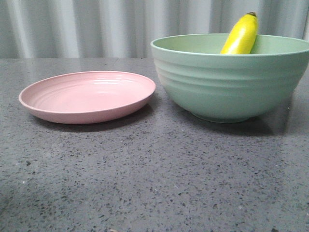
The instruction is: Transfer banana from pink plate to green bowl
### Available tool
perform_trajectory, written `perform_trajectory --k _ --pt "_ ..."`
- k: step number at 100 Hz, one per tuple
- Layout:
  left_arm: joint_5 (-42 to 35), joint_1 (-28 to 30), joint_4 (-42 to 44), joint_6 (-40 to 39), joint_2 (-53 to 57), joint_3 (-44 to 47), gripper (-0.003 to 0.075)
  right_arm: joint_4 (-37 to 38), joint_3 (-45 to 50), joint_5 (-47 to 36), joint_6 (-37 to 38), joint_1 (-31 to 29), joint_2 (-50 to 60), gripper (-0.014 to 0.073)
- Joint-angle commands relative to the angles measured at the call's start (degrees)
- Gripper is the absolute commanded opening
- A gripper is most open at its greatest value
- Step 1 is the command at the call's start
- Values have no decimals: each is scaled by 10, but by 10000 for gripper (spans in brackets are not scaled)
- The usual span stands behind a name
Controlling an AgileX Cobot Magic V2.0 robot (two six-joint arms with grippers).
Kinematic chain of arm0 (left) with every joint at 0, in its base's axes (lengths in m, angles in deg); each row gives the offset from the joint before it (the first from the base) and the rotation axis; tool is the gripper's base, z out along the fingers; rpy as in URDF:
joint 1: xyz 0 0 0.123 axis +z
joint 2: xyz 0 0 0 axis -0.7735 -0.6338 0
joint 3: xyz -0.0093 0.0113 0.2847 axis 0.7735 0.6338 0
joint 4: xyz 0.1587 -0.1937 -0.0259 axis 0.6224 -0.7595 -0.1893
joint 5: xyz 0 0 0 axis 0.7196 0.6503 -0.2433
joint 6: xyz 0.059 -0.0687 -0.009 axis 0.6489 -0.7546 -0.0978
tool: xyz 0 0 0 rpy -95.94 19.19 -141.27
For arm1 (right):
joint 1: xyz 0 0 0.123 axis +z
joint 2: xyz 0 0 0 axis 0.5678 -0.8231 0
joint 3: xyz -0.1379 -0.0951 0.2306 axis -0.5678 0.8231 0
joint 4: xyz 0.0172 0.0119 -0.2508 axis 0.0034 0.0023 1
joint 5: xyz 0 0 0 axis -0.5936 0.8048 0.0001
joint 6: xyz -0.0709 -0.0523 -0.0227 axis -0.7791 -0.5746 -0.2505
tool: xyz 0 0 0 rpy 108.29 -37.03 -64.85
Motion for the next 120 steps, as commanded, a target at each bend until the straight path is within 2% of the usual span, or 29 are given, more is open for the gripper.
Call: perform_trajectory --k 1,23,40,103,120 --pt "-52 1 -3 -6 41 2 -20 8 21 -56 -5 1 44 -68" --pt "-49 1 -3 -6 132 31 -20 24 87 -64 -5 1 164 -68" --pt "-50 1 -3 -6 161 31 -20 36 104 -54 -5 1 209 -68" --pt "-51 2 -3 -6 161 32 -20 36 108 -54 -5 1 211 -68" --pt "-52 63 -3 -6 161 52 -20 36 108 -54 -5 1 211 -68"
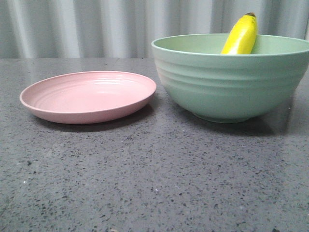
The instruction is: Transfer banana from pink plate to green bowl
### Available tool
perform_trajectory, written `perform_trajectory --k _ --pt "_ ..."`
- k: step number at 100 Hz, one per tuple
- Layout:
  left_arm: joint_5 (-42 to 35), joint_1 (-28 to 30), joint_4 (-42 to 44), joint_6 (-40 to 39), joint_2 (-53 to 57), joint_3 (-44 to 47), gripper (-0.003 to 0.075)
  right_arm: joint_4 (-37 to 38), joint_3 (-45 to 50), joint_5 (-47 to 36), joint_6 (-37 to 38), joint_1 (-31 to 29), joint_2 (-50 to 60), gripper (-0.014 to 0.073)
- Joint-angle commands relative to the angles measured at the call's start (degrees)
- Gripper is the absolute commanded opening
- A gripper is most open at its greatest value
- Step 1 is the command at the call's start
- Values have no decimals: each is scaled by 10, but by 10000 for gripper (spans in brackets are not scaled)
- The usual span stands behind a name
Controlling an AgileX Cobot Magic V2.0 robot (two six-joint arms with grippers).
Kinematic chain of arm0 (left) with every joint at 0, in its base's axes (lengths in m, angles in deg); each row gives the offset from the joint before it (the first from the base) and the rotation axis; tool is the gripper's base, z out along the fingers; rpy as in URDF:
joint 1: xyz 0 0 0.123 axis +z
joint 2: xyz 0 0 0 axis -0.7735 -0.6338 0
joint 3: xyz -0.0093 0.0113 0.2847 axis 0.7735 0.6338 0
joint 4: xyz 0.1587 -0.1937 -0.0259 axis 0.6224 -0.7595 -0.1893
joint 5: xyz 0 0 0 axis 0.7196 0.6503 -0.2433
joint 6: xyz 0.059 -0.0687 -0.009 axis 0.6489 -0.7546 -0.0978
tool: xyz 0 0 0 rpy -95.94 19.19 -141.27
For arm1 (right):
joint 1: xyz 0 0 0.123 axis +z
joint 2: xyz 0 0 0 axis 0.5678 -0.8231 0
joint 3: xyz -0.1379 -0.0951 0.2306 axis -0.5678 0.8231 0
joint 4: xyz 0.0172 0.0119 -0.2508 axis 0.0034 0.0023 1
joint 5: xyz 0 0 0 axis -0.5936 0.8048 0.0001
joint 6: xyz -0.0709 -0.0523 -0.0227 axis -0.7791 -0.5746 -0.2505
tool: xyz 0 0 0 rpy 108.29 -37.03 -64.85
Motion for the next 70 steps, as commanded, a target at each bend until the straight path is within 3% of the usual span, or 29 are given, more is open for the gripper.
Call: perform_trajectory --k 1,29,54,60,70 --pt "-47 42 -3 -5 -6 2 -20 6 -15 -43 -4 1 -7 -68" --pt "-90 234 -6 -5 -6 90 -20 6 -15 -43 -4 1 -7 -68" --pt "-186 385 -6 -5 15 197 -20 6 -15 -43 -4 1 -7 -68" --pt "-129 409 -6 -5 34 192 -20 6 -15 -43 -4 1 -7 -68" --pt "-97 449 -6 -5 63 195 -20 6 -15 -43 -4 1 -7 -68"
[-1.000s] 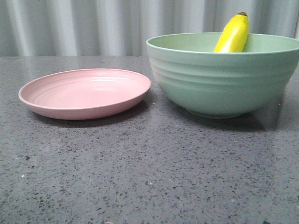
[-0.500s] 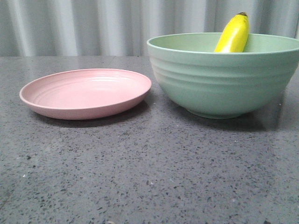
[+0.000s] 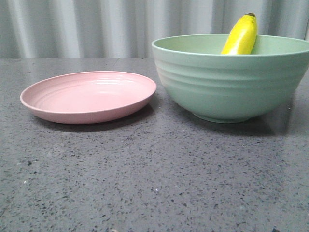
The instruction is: Transfer banana from pink plate to green bowl
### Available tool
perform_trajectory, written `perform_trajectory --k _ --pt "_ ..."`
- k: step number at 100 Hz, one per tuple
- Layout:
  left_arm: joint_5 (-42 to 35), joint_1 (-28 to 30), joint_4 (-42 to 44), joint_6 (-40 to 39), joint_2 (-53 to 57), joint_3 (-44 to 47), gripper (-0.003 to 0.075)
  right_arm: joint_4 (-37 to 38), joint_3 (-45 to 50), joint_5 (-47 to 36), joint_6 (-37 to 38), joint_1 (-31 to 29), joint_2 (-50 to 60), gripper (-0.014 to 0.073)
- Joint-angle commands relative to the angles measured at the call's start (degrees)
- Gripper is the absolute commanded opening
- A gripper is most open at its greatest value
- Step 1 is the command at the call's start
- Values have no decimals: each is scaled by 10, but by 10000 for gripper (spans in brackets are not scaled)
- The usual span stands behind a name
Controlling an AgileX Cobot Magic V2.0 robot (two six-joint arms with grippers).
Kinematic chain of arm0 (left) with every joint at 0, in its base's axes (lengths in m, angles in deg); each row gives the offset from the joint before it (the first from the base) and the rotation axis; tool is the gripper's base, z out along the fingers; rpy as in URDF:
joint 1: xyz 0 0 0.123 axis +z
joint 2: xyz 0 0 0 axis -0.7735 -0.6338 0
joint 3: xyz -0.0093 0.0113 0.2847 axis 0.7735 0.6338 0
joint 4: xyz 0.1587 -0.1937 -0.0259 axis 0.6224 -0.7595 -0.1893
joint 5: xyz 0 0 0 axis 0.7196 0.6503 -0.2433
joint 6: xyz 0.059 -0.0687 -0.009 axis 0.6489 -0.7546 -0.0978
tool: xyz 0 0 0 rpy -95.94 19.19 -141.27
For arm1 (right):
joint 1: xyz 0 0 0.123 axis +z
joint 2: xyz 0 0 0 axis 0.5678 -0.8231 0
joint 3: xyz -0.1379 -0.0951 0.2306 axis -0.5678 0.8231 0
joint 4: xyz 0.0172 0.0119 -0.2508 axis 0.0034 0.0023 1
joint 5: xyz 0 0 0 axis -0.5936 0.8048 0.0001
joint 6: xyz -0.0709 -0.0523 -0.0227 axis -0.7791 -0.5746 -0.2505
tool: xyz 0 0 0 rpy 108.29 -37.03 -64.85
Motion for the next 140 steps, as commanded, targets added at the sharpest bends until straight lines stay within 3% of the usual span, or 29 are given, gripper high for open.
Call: perform_trajectory --k 1,15,31,118,140 --pt "-7 38 -6 -5 19 5 -20 6 -15 -43 -4 1 -7 -68" --pt "55 83 -6 -5 39 5 -20 6 -15 -43 -4 1 -7 -68" --pt "172 93 -21 -5 39 5 -20 6 -15 -43 -4 1 -7 -68" --pt "164 92 -21 -5 39 5 -20 6 -13 -43 -4 1 -3 -68" --pt "164 92 -21 -5 39 5 -20 6 21 -78 -4 -60 3 -68"
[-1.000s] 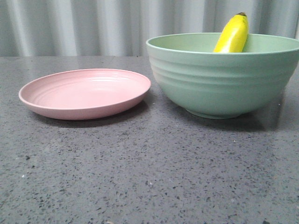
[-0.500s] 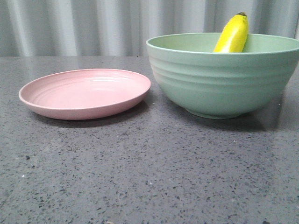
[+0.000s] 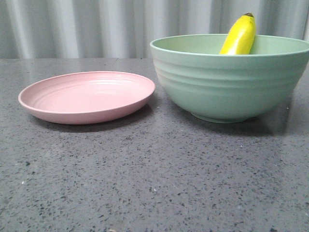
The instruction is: Transfer banana from pink plate to green bowl
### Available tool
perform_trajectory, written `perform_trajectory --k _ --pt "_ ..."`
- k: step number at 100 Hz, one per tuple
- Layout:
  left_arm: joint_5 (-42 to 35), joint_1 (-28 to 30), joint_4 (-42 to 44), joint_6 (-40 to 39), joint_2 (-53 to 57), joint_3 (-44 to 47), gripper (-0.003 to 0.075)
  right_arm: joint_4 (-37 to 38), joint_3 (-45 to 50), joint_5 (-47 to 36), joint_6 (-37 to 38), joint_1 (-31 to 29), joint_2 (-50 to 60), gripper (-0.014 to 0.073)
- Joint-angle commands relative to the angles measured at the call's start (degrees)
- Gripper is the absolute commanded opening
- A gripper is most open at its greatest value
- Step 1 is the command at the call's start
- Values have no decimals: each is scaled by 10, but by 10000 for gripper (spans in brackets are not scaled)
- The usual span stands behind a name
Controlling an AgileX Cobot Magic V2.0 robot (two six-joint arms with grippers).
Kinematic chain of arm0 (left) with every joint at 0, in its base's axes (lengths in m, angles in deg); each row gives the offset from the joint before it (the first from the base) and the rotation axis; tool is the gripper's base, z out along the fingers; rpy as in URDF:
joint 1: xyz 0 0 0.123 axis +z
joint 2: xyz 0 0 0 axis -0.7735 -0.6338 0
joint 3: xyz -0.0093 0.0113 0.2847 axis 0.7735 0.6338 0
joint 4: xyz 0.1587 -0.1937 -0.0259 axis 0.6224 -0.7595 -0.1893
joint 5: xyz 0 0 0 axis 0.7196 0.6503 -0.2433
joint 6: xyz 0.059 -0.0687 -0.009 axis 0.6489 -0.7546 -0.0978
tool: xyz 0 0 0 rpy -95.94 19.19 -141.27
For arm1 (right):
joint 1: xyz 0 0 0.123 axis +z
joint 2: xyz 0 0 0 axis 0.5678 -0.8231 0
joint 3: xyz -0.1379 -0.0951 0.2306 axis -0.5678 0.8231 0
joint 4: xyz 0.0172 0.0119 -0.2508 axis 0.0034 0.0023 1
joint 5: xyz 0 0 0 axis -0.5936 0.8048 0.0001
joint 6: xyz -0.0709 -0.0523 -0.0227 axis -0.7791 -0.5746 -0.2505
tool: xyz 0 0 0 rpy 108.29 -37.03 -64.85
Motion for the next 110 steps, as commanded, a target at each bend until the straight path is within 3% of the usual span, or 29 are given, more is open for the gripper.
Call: perform_trajectory --k 1,23,37,43,52,70,110 --pt "-41 1 -5 -5 16 5 -20 6 5 -71 -4 -35 -6 -68" --pt "-41 1 -5 -5 16 5 -20 -1 88 -138 4 -156 -6 -68" --pt "-41 1 -5 -5 16 5 -20 -7 144 -150 4 -199 4 -68" --pt "-41 1 -5 -5 16 5 -20 -10 168 -147 4 -205 17 -68" --pt "-41 1 -5 -5 16 5 -20 -11 166 -32 4 -206 52 -68" --pt "-42 1 -5 -5 16 5 -20 -8 166 88 4 -206 49 -68" --pt "-42 1 -5 -5 16 5 -20 -7 166 87 4 -206 49 -68"
